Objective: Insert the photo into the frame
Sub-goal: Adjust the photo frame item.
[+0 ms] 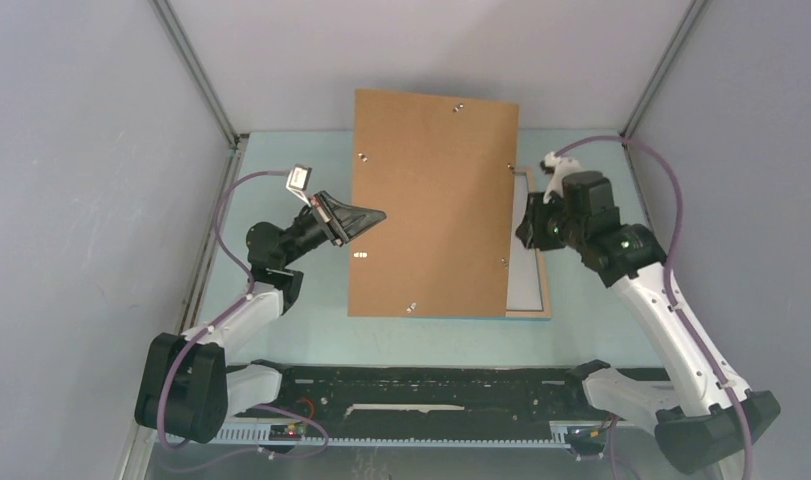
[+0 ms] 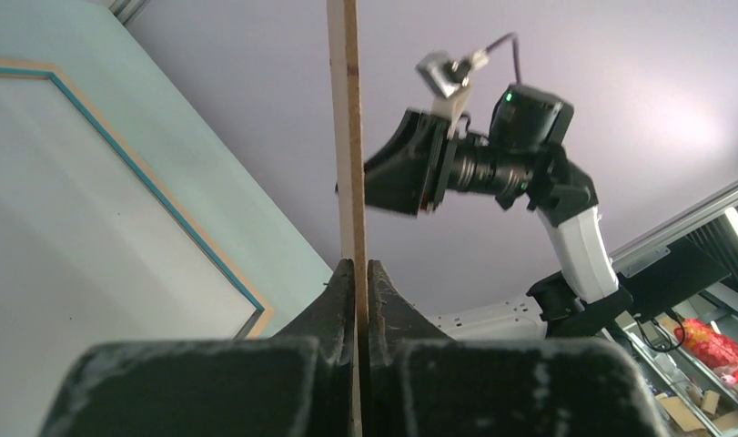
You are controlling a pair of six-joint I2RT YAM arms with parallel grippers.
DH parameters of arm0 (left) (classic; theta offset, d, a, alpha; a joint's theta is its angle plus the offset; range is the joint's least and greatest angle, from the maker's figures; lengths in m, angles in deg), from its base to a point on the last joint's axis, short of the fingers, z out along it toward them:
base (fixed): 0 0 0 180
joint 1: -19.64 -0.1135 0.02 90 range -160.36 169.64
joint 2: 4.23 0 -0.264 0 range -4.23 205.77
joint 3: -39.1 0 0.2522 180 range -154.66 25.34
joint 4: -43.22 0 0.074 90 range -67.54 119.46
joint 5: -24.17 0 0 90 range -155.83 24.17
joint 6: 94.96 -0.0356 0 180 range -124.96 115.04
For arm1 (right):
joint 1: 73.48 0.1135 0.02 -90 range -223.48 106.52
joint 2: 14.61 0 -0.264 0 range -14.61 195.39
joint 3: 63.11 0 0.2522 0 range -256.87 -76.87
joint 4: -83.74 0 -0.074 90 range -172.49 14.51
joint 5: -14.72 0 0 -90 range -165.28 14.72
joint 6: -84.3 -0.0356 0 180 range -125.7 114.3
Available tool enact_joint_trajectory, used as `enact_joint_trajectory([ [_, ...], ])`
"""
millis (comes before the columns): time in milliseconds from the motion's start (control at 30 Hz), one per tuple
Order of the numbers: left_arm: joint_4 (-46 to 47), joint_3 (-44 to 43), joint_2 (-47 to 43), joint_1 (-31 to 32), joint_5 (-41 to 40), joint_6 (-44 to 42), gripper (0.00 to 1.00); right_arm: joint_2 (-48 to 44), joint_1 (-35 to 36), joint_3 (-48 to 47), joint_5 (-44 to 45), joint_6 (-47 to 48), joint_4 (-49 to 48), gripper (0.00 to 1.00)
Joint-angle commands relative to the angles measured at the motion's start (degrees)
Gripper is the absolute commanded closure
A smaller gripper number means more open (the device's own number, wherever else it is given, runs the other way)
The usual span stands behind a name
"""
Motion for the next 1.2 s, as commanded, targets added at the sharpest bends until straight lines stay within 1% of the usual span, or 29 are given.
enact_joint_trajectory([
  [0,6.1,-3.0,-1.1,0.3,-3.9,1.6,1.00,-4.3,4.3,6.5,-4.3,-0.9,0.6,0.58],
  [167,9.9,-2.9,0.8,0.2,-5.8,4.7,1.00,-6.3,6.7,10.2,-5.0,-2.7,-0.1,0.58],
  [333,12.6,-2.4,2.0,0.2,-7.1,6.5,1.00,-6.3,8.7,10.5,-3.2,-3.7,-0.5,0.58],
  [433,12.5,-2.1,2.0,0.2,-7.3,6.4,1.00,-6.7,9.7,10.5,-1.4,-4.8,0.1,0.58],
  [500,11.6,-1.9,1.8,0.2,-7.6,5.8,1.00,-7.3,11.9,10.5,0.8,-5.8,0.9,0.58],
  [600,8.2,-1.8,1.7,0.2,-8.1,4.3,1.00,-8.3,12.7,11.3,5.7,-7.8,2.7,0.54],
  [667,4.2,-1.3,1.3,0.2,-8.8,2.7,1.00,-9.0,9.5,12.1,7.3,-9.1,3.0,0.49],
  [700,2.7,-1.1,1.4,0.2,-9.1,1.6,1.00,-9.1,6.2,12.2,6.6,-9.7,3.1,0.44],
  [733,0.8,-1.0,1.4,0.2,-9.6,0.7,1.00,-9.1,2.5,12.2,5.0,-10.1,3.1,0.35],
  [767,-0.6,-0.9,1.6,0.2,-10.0,-0.1,1.00,-8.9,-1.6,12.3,2.7,-10.6,3.0,0.31],
  [833,-1.4,-0.6,2.6,0.2,-11.1,-0.6,1.00,-8.4,-9.9,13.1,-4.5,-10.8,1.9,0.28],
  [867,-1.7,-0.6,3.5,0.2,-11.5,-0.8,1.00,-7.8,-14.0,13.8,-7.8,-10.8,0.9,0.24],
  [967,-3.0,-1.1,6.5,0.4,-12.5,-0.9,1.00,-4.1,-24.5,15.6,-18.0,-11.3,-3.0,0.24],
  [1033,-3.0,-1.4,8.7,1.3,-13.4,-1.1,1.00,-0.3,-29.0,17.6,-23.9,-13.0,-7.9,0.27],
  [1100,-3.2,-2.4,11.2,3.1,-14.1,-1.3,1.00,4.2,-31.5,19.5,-27.8,-15.1,-13.4,0.30],
  [1167,-2.7,-3.3,14.4,4.7,-15.0,-0.5,1.00,9.3,-32.7,19.8,-29.1,-16.2,-17.3,0.33],
])
